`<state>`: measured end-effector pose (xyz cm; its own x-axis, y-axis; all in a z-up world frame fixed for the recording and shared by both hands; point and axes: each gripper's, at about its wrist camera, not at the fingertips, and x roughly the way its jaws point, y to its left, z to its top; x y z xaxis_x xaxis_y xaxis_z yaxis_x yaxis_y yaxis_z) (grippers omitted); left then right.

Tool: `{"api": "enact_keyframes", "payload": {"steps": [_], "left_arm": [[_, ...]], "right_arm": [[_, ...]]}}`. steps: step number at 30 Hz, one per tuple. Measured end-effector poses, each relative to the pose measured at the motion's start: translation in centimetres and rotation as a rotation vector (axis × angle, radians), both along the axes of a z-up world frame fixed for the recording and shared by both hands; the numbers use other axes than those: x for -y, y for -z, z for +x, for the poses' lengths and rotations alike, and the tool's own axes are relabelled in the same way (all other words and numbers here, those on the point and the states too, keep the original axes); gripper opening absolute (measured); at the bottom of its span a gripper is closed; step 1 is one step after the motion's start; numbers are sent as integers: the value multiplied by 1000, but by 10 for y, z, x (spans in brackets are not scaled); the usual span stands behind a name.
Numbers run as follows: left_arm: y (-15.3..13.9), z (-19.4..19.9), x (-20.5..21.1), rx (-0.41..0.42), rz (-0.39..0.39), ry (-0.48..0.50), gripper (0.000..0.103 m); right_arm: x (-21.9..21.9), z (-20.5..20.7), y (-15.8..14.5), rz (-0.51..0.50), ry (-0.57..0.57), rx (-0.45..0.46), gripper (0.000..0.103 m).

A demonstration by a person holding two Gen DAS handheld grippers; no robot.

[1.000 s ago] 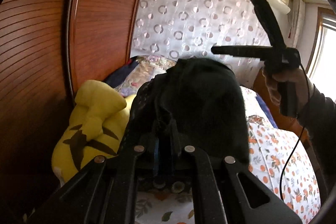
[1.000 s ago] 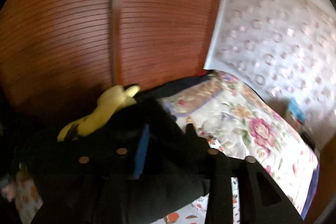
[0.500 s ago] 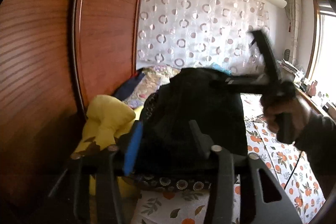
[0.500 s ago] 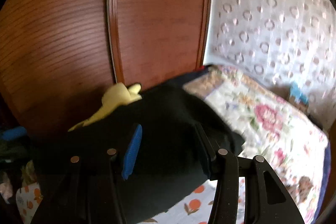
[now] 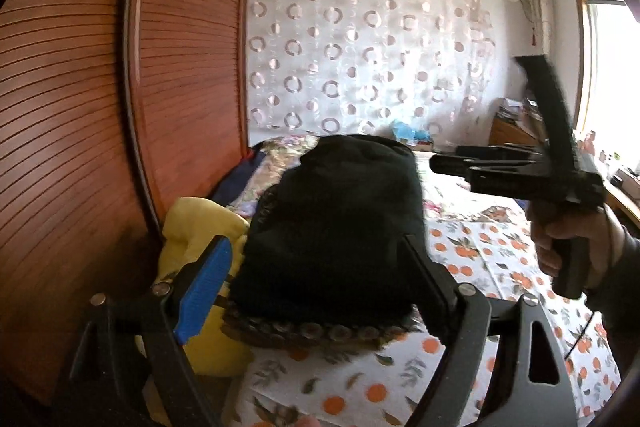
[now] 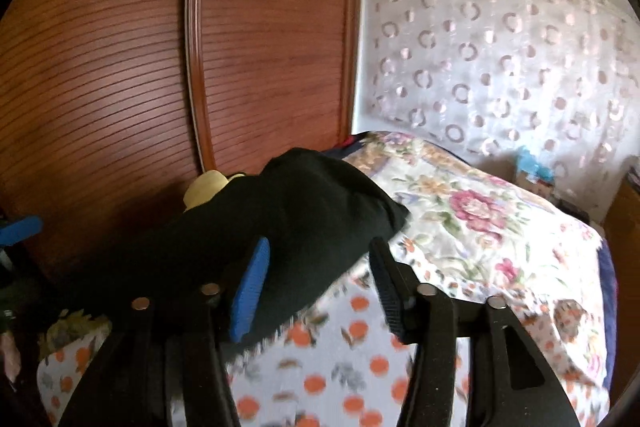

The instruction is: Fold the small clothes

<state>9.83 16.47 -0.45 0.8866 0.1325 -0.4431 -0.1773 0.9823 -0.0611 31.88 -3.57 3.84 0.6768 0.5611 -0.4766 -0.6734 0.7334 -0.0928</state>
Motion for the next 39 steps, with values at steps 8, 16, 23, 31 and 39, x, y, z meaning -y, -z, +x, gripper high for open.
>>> {"api": "enact_keyframes", "payload": {"steps": [8,16,23,31,39], "left_arm": [[8,-11,41,-17,6,88,85],[5,-23,78,-20,-9,167,85],[-14,-34,114,2,12,218,85],[-51,-50,135,68,36,235,85],[-76,-58,145,84,50,246,85]], "right_arm": [[57,-101,15,28,127,6,80],[104,-187,26,63,283,-1,82],[120,-246,10,111,387,33,82],[127,-309,-8,181,476,97,82],[116,-362,-20,226,507,157,82]]}}
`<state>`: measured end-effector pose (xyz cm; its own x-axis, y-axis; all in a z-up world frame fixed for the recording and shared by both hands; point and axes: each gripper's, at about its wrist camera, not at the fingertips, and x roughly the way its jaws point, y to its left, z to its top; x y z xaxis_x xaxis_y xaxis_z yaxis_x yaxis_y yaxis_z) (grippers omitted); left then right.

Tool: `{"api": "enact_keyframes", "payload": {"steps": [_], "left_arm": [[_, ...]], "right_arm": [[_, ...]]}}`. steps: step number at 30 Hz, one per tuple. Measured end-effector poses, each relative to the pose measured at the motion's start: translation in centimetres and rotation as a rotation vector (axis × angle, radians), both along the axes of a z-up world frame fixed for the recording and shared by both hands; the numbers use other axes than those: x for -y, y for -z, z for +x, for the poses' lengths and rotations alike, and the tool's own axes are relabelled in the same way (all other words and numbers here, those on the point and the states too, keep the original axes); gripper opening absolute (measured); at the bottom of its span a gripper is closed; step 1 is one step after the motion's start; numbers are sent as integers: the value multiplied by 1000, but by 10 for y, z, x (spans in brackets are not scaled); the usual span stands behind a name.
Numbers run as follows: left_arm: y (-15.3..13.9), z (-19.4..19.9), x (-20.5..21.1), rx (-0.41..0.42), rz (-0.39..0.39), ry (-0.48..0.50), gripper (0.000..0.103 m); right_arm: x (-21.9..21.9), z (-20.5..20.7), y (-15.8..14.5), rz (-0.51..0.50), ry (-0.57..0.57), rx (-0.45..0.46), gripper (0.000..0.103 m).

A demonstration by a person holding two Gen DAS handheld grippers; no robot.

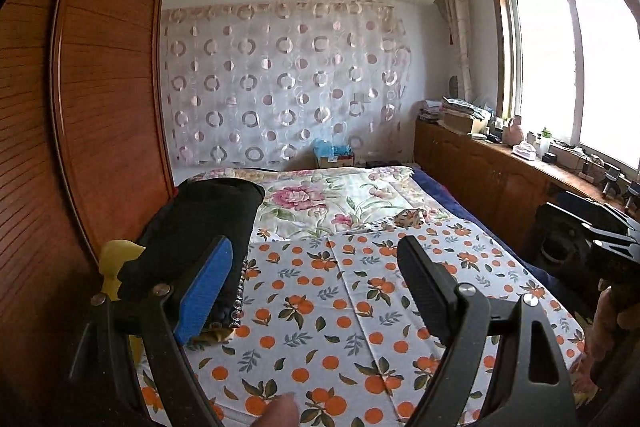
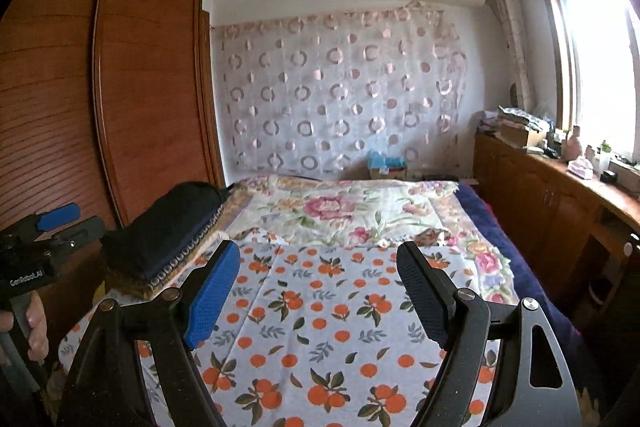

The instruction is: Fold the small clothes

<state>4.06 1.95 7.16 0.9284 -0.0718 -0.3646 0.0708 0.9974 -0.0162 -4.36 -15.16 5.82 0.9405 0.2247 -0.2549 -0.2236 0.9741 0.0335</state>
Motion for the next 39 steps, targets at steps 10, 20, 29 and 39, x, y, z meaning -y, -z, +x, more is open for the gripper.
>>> {"api": "enact_keyframes", "payload": {"steps": [10,20,29,39], "left_arm": [[1,0,-1,-3,-7,-17,85],[3,-3,-1,2,-2,-35,85],[2,-4,-1,4,-3,-38,85],[3,-3,-2,5,-1,-37,85]], "right_arm": [[1,0,14,5,1,-2,82],[13,25,10,6,-1,-7,82],[20,30,9,5,-3,-13,82],[27,31,8,3,-6,-16,82]]}}
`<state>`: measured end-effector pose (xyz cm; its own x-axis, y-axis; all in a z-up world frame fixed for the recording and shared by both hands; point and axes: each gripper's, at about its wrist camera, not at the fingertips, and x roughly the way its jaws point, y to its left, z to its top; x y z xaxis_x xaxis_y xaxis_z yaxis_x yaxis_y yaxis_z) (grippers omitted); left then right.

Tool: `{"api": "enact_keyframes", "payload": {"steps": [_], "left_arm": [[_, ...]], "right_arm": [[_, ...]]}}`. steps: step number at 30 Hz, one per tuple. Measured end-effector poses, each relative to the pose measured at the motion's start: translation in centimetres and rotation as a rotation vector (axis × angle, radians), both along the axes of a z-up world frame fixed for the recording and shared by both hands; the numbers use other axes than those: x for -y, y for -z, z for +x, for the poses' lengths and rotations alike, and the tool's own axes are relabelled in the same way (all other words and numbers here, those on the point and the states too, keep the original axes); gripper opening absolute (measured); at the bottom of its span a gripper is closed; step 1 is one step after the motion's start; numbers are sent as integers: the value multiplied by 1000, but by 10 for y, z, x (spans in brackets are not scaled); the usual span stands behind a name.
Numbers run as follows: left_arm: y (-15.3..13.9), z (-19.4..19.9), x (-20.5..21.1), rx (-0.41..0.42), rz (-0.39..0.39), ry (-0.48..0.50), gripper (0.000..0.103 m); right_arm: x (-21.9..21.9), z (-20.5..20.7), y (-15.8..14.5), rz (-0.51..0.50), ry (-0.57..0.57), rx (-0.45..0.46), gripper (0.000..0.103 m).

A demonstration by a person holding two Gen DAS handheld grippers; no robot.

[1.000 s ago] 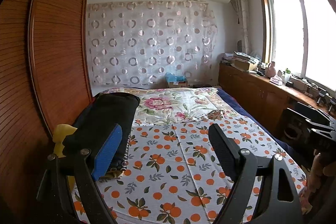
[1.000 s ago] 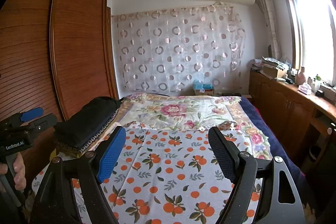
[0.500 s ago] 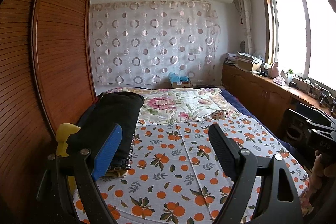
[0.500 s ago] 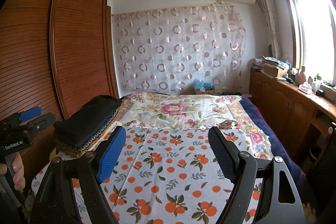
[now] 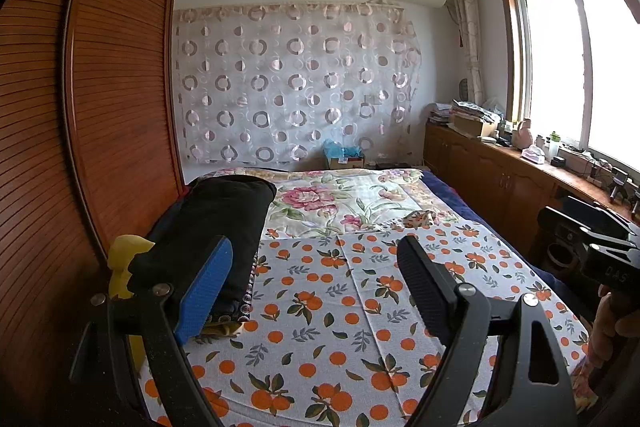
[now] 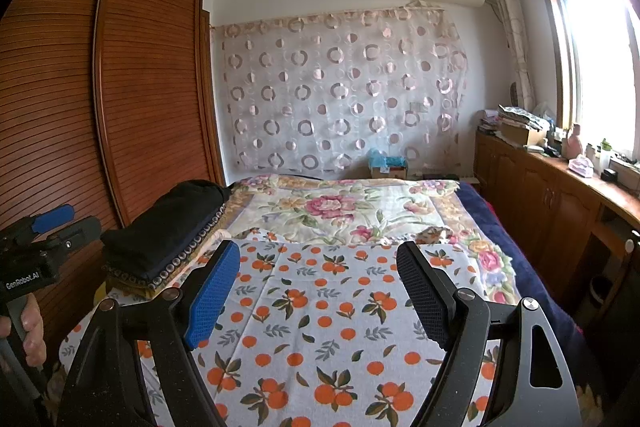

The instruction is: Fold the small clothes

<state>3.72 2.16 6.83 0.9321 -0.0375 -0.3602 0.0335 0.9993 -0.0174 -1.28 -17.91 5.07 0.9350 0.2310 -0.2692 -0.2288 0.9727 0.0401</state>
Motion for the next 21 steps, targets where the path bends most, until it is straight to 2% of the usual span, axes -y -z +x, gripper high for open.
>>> {"api": "enact_keyframes", "payload": {"steps": [21], "left_arm": [[3,0,-3,5,0,-1,85]], "right_arm": [[6,5,2,-5,-4,2,82]]}}
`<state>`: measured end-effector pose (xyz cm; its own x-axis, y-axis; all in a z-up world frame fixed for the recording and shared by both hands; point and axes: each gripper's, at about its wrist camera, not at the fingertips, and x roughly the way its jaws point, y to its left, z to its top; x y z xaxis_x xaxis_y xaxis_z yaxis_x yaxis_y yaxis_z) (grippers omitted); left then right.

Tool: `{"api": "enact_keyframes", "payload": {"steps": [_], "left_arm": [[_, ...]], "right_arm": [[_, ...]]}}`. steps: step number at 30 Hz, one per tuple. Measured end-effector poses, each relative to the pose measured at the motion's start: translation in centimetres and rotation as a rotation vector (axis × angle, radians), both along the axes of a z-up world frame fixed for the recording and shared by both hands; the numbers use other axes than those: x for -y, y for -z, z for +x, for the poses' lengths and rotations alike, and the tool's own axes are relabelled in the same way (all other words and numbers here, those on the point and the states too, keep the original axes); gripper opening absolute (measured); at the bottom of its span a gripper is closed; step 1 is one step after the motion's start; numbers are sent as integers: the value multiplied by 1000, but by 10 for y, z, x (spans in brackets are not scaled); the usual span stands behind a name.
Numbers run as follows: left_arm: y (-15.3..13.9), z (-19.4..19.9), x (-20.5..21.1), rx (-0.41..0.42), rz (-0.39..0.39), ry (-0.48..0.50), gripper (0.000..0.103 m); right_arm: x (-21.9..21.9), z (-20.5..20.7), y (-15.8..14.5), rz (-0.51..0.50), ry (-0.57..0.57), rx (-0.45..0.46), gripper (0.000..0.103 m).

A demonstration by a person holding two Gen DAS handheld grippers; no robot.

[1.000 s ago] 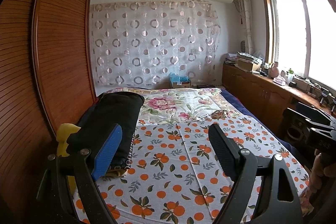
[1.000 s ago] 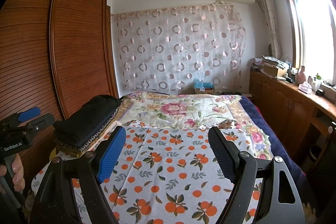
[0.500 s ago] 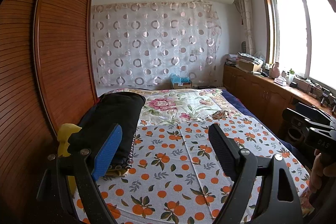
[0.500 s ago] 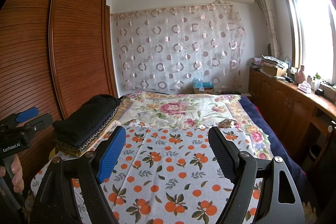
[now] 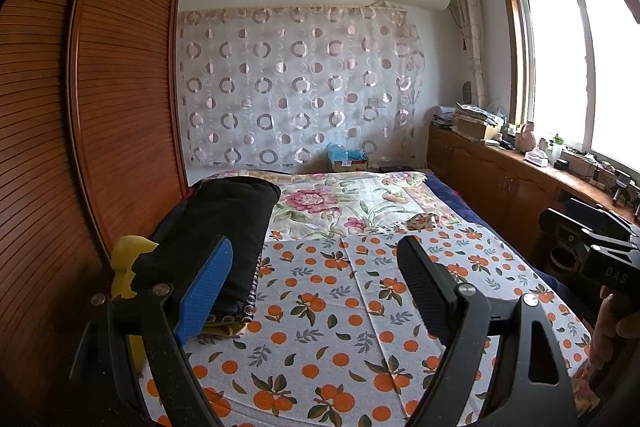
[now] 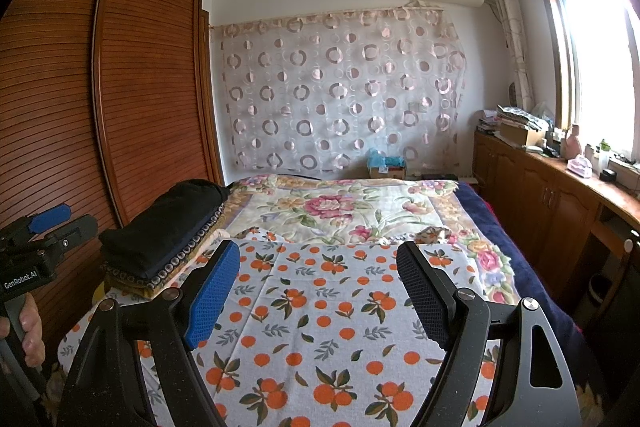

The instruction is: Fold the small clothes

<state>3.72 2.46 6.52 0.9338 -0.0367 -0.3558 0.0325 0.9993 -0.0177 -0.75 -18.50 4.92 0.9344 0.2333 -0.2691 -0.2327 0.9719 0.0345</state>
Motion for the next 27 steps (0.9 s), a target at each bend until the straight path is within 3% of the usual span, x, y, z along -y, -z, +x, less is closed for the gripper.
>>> {"api": "enact_keyframes", "payload": {"steps": [27], "left_arm": [[3,1,-1,2,3,-1,85]], "right_arm": [[2,2,0,0,-1,0,82]]}}
